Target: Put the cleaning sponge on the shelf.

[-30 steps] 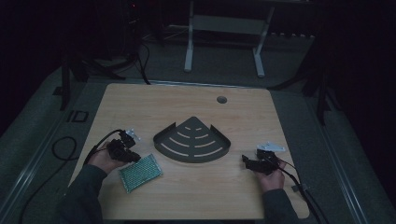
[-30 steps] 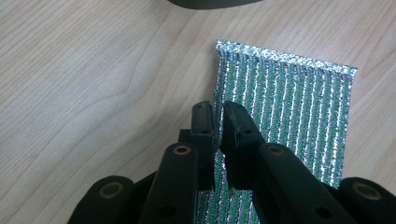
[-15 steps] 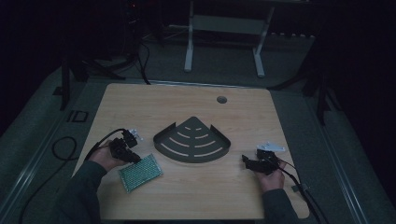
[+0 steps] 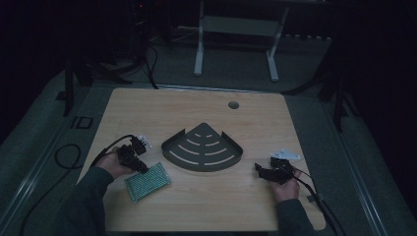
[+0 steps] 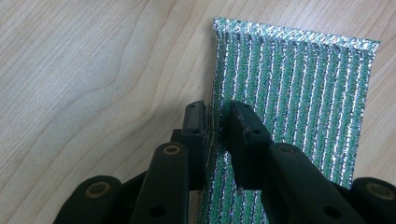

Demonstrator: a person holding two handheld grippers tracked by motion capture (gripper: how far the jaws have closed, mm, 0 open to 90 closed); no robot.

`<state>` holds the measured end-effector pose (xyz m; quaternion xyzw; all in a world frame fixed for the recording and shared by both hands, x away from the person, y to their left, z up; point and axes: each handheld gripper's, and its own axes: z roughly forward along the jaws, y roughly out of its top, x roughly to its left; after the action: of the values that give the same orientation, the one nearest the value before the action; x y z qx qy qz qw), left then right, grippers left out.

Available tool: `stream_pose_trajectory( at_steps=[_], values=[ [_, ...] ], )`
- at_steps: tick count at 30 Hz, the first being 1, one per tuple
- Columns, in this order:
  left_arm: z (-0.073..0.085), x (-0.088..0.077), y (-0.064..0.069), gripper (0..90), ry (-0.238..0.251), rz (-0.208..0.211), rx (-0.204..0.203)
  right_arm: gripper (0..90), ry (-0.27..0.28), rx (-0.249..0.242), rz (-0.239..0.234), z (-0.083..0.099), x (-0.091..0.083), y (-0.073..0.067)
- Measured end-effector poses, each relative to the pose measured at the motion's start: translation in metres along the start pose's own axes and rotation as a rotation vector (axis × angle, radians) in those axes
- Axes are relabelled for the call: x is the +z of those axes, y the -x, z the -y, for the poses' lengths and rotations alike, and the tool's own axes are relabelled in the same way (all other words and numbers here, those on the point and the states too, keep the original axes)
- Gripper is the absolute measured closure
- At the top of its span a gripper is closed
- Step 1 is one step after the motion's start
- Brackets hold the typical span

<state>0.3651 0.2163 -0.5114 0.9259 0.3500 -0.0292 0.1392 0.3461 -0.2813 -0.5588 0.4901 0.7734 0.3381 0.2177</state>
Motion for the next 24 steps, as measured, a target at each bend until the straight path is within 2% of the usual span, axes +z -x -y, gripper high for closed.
stream_pose_trajectory(
  at_steps=[1, 4, 6, 9, 12, 20, 24],
  values=[
    [0.0, 0.0, 0.0, 76.9, 0.0, 0.0, 0.0, 25.1, 0.0, 0.0, 0.0, 0.0, 0.0, 0.0],
    [-0.002, 0.002, -0.007, 77.3, -0.015, 0.054, -0.012, 25.1, 0.0, 0.0, 0.0, 0.0, 0.0, 0.0],
    [-0.002, 0.002, -0.008, 78.3, -0.018, 0.065, -0.012, 25.1, 0.0, 0.0, 0.0, 0.0, 0.0, 0.0],
    [-0.002, 0.004, -0.011, 80.6, -0.018, 0.105, -0.023, 25.0, 0.0, -0.001, 0.0, 0.0, 0.0, 0.0],
    [-0.004, 0.004, -0.009, 84.1, -0.03, 0.094, 0.0, 25.0, 0.0, -0.001, 0.0, 0.0, 0.0, 0.0],
    [-0.007, 0.003, -0.006, 89.2, -0.052, 0.078, 0.011, 25.0, 0.0, 0.0, 0.0, 0.0, 0.0, 0.0],
    [-0.007, 0.001, -0.01, 89.7, -0.058, 0.113, -0.025, 25.0, -0.001, 0.0, -0.001, 0.0, 0.0, 0.0]
  ],
)
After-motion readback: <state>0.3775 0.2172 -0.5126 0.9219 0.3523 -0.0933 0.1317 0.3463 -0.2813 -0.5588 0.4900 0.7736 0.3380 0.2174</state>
